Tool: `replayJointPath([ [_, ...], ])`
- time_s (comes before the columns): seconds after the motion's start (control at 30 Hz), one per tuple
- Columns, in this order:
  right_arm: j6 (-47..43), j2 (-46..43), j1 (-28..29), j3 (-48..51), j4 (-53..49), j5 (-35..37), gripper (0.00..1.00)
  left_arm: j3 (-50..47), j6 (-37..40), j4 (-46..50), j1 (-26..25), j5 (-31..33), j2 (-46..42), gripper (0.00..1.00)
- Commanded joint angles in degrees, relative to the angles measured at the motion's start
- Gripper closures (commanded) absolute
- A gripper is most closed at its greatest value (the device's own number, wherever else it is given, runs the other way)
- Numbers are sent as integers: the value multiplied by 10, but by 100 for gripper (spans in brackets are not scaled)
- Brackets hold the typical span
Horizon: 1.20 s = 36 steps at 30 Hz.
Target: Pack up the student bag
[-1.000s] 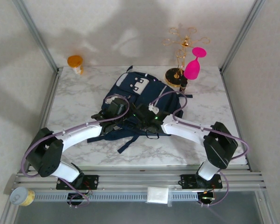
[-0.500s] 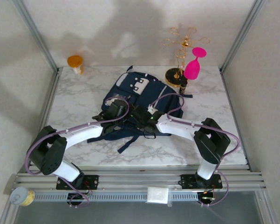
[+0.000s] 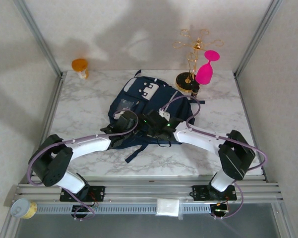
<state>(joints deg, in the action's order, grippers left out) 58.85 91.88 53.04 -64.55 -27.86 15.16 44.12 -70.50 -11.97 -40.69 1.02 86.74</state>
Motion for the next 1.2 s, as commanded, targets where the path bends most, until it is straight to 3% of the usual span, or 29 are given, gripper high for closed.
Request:
replayJointPath([
  [0.0,-49,-31,-2,19,8,-4,100,16,-62,-51,-10,3,27,37],
  [0.07,-64,-39,-3,30,25,-16,100,21,-67,-80,-18,18,37,37],
  [0.17,-80,-40,-4,32,24,-16,100,52,-87,-34,-24,60,66,43],
  [0.3,-92,-47,-6,34,11,-10,100,60,-118,-52,-24,101,90,59],
  [0.47,-120,-74,-15,45,-24,19,100,77,-103,8,-11,143,106,88],
  [0.57,-150,-108,-30,73,-19,16,100,51,-92,20,7,159,84,99],
  [0.7,-219,-152,-32,104,-7,21,100,31,-25,18,51,112,57,100],
  [0.83,-262,-169,-34,118,-5,20,100,45,99,76,103,78,38,100],
  [0.97,-305,-141,-23,104,43,-19,100,54,193,125,167,32,20,100],
  [1.07,-311,-109,-1,81,73,-32,100,59,237,152,186,23,-8,100],
  [1.1,-311,-102,7,76,88,-42,100,58,247,153,187,16,-18,98],
  [1.17,-305,-85,21,65,115,-56,100,49,251,149,188,-12,-48,86],
])
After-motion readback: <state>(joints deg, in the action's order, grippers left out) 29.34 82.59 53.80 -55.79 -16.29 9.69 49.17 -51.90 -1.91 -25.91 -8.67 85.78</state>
